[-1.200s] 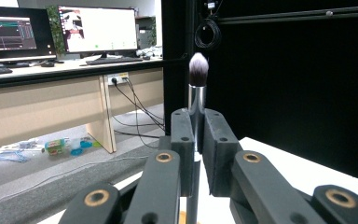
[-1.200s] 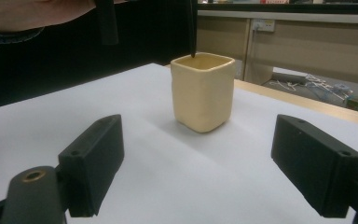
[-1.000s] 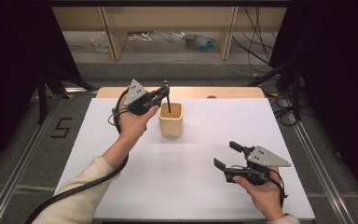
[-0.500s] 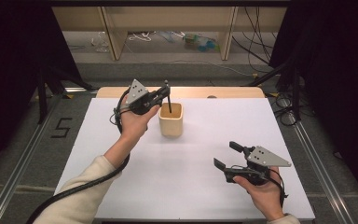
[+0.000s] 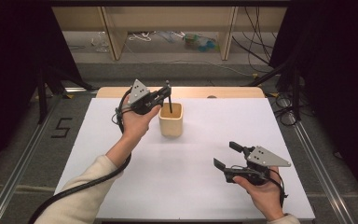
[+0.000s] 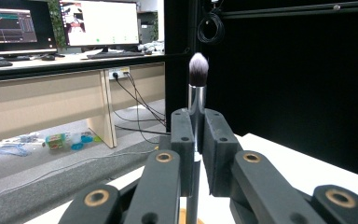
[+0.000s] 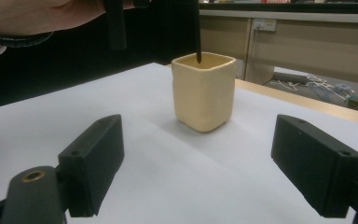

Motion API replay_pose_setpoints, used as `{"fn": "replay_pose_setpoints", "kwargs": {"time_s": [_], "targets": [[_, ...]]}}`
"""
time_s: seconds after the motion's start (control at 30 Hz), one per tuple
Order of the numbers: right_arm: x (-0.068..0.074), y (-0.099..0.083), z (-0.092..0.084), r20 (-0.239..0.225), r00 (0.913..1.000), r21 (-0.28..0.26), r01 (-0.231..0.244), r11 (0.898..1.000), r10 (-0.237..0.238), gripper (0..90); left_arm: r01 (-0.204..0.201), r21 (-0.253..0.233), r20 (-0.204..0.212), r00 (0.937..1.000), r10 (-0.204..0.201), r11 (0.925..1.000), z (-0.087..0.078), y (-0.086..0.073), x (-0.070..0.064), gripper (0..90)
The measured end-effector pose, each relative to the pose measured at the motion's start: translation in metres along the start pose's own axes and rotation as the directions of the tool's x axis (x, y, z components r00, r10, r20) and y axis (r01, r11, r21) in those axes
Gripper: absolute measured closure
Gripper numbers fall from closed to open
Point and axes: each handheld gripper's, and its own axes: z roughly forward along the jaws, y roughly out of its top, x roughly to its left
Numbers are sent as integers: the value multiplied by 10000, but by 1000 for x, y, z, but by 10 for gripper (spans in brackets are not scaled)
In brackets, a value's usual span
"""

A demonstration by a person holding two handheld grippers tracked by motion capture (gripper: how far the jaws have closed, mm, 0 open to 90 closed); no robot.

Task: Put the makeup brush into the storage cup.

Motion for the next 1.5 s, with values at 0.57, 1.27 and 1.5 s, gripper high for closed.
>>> {"fn": "replay_pose_setpoints", "kwargs": {"time_s": [0.57, 1.27, 1.5], "targets": [[0, 0, 0, -39, 10000, 19, -18, 10000, 18, 182, -29, 102, -36, 10000, 29, 9999, 5, -6, -1, 836], [0, 0, 0, -27, 10000, 26, -14, 10000, 14, 182, 33, 263, -171, 9998, -28, 9996, 9, -16, 0, 836], [0, 0, 0, -52, 10000, 20, -30, 10000, 30, 182, 86, 308, -220, 9997, -80, 9995, 11, -20, 1, 835]]}}
